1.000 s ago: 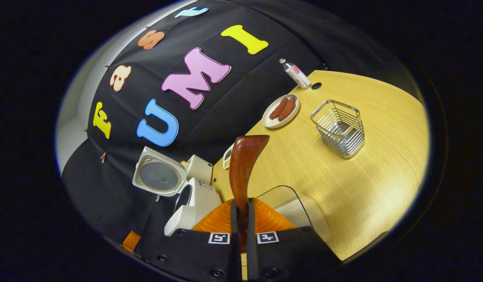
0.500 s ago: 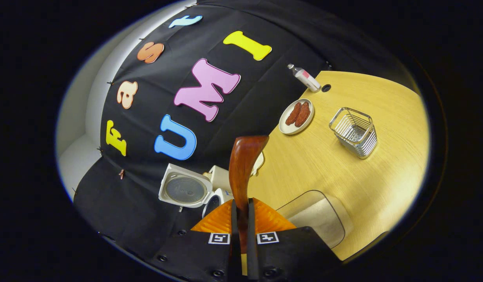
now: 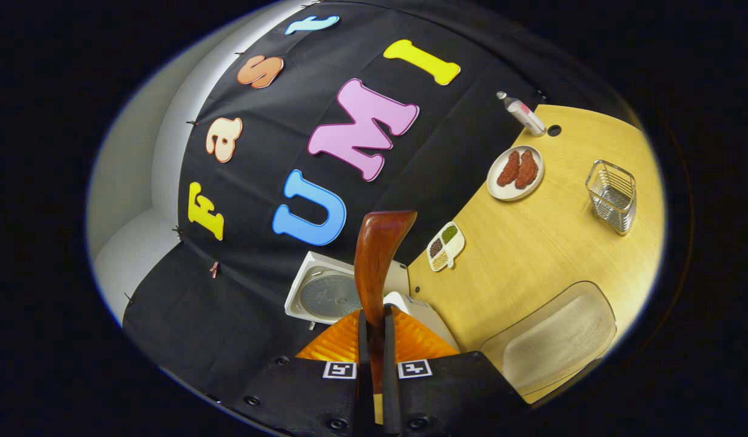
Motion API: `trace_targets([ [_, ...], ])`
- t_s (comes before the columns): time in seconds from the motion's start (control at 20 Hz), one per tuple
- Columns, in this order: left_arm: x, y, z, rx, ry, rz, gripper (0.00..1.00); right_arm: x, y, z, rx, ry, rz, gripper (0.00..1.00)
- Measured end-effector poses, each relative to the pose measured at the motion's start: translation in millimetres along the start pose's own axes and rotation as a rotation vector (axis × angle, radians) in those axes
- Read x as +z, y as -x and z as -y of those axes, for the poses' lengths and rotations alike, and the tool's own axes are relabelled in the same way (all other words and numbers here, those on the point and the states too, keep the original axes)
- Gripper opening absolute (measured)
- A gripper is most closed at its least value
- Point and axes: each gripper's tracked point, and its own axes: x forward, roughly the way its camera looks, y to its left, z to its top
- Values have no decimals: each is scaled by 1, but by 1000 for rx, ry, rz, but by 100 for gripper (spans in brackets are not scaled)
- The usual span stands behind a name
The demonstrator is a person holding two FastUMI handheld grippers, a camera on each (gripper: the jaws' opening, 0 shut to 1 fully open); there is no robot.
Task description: Close the left gripper, press the button to open the rice cooker; take a wooden spoon from the chopstick holder with the right hand, scoop a spoonful of rice and pour it into the rice cooker, then put the wooden spoon back into the chopstick holder.
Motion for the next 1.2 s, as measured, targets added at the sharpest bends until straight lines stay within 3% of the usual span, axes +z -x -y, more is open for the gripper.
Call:
trace_targets([
  [0.4,-11,7,-6,-11,10,0,96,-37,-81,-52,27,25,-10,10],
  [0.65,-20,8,-13,-4,21,-8,96,-60,-139,-69,13,101,-9,10],
  [0.9,-21,6,-23,14,52,-11,96,-79,-191,-66,-27,203,-9,10],
  [1.2,-26,2,-34,18,98,-19,96,-90,-228,-48,-70,413,-2,10],
])
